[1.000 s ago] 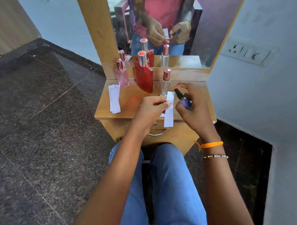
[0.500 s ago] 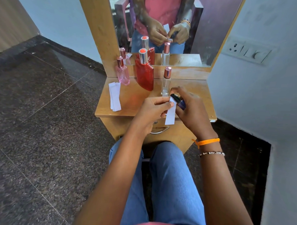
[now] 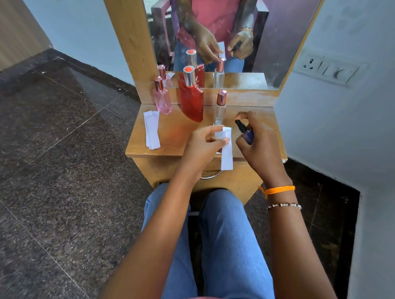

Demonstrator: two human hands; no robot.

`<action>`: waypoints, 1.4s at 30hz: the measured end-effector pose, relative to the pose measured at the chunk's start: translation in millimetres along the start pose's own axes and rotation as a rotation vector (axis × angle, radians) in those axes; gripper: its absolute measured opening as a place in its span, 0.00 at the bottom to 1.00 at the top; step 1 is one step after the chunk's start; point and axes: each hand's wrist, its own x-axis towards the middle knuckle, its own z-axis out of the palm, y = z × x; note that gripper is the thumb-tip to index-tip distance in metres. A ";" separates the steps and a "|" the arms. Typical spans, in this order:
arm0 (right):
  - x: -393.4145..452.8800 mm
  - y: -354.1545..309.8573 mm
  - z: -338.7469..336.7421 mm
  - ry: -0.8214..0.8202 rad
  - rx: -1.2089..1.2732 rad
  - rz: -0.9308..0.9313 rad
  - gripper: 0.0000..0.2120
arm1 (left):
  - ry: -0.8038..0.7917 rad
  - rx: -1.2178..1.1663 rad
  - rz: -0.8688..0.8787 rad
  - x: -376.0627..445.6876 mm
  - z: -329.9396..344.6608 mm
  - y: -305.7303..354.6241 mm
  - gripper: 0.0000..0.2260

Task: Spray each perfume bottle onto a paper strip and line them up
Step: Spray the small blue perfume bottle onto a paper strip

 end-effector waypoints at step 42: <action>1.2 11.4 -10.7 0.043 0.116 0.064 0.19 | 0.196 0.500 0.268 31.0 42.6 -14.0 0.21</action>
